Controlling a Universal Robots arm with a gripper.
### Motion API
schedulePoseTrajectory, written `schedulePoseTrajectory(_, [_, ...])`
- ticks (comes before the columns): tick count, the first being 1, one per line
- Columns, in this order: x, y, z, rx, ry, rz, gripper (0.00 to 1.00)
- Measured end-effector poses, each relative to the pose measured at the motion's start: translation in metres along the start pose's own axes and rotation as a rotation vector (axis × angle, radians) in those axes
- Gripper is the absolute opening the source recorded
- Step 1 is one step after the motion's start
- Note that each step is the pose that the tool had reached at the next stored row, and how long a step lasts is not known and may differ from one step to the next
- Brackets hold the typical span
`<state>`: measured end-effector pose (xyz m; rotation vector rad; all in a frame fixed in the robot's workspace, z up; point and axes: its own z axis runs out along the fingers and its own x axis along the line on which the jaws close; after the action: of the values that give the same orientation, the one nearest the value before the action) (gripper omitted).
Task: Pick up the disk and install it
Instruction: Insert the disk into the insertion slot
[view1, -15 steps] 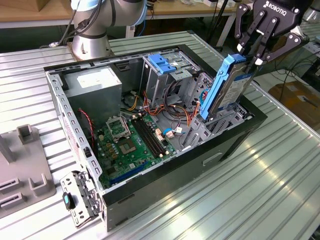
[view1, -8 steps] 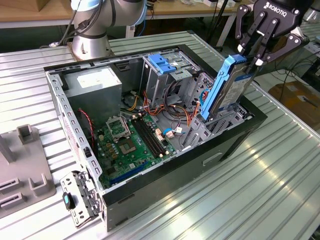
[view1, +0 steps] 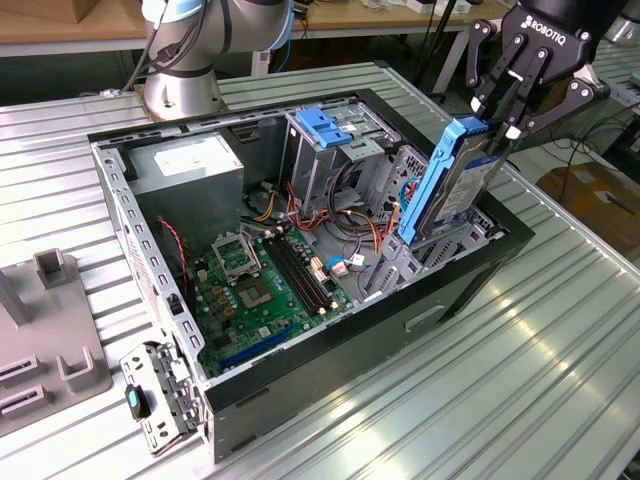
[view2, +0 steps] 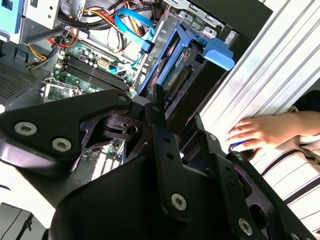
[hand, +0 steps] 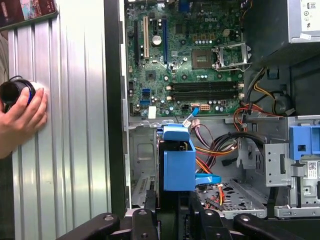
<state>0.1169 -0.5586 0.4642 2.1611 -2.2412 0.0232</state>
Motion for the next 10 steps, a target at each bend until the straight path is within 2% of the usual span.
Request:
schedulePoseTrajectory(7, [-0.0019,0.0005,0.0001,0.0,0.0002,0.0,0.35])
schedulePoseTrajectory(10, [-0.0021,0.0005,0.0002,0.0004,0.0001,-0.012,0.35])
